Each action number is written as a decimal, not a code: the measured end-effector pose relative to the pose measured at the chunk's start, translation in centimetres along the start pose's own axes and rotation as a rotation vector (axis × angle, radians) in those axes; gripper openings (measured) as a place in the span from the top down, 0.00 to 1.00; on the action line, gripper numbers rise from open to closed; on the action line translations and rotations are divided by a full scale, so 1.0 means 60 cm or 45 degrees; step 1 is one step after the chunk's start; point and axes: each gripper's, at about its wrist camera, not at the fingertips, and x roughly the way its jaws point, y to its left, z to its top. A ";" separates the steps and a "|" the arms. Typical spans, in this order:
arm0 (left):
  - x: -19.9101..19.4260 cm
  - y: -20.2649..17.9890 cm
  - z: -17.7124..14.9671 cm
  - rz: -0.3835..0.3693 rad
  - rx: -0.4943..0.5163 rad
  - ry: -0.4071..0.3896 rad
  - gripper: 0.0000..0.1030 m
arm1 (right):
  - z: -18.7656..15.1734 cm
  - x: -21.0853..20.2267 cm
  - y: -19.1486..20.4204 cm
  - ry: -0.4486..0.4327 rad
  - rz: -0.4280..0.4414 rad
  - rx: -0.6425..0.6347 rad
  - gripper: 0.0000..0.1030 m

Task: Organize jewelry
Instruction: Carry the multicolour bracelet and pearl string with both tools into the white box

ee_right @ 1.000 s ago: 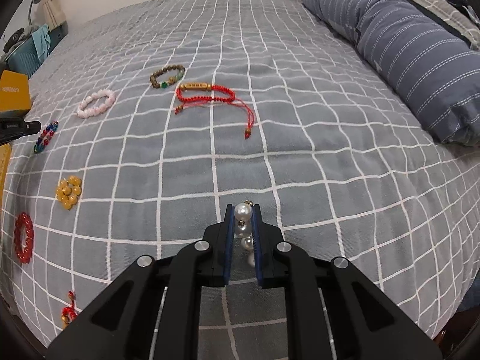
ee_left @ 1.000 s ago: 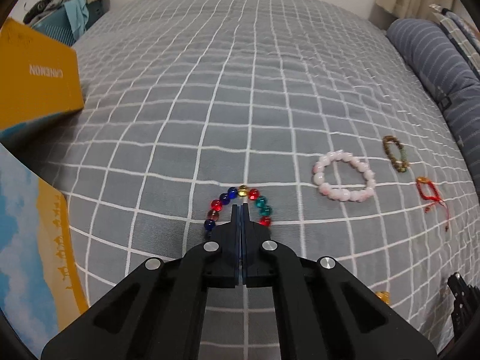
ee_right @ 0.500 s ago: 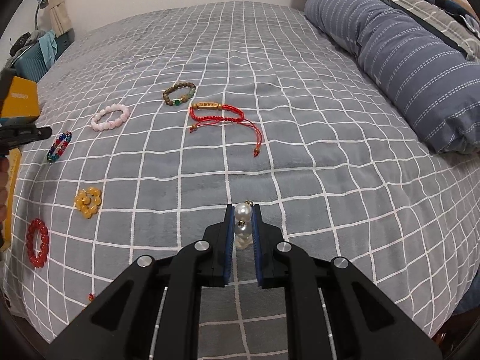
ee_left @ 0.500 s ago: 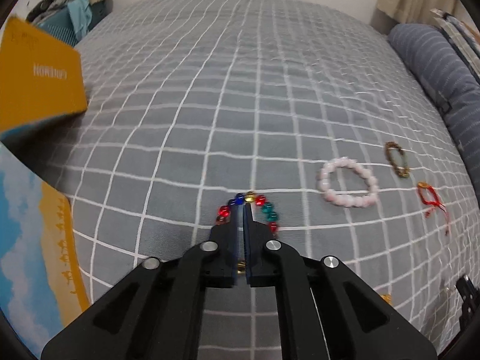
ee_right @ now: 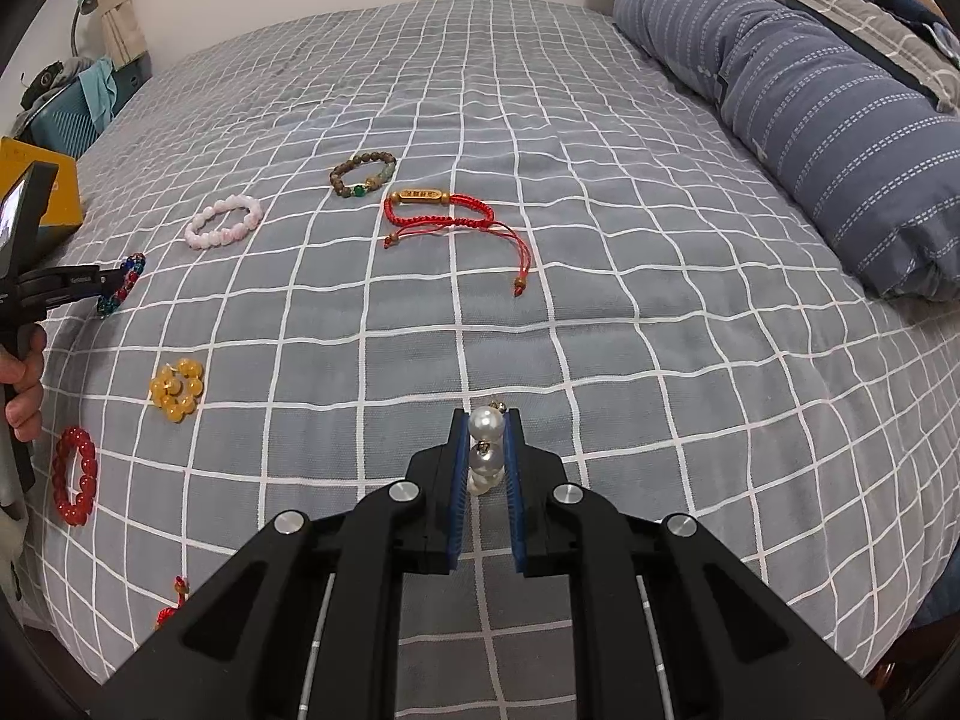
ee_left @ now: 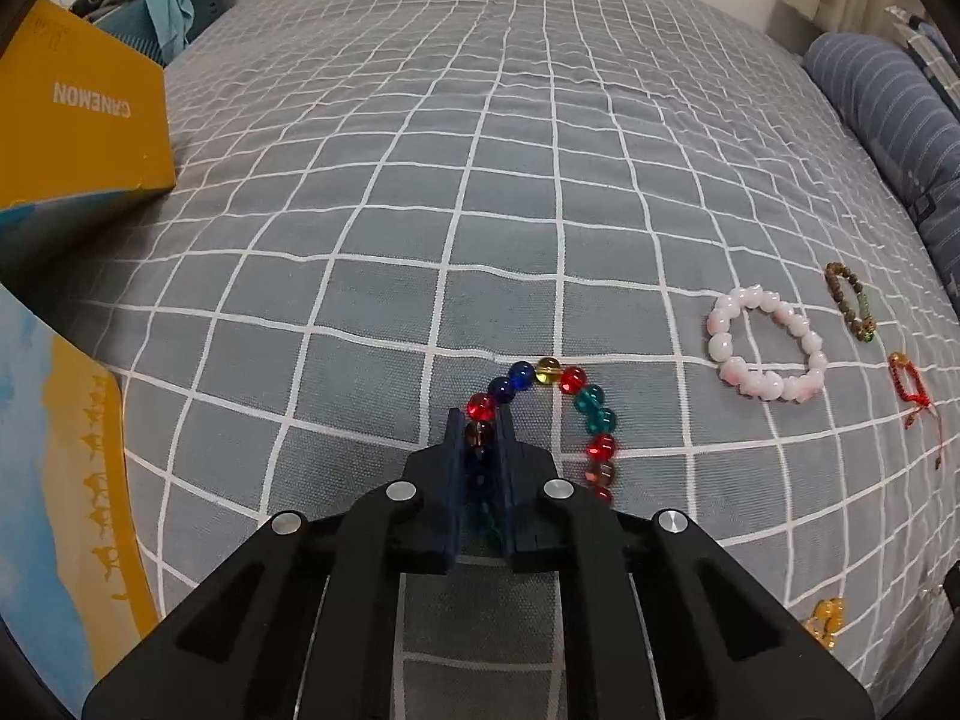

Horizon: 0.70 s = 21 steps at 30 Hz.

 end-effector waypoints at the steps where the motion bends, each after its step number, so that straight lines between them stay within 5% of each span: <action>1: -0.005 0.001 0.001 -0.014 -0.005 0.000 0.91 | 0.000 -0.001 -0.001 -0.001 -0.001 0.002 0.90; 21: -0.174 -0.049 0.005 -0.150 0.097 -0.158 0.91 | 0.019 -0.045 0.005 -0.068 0.015 0.005 0.90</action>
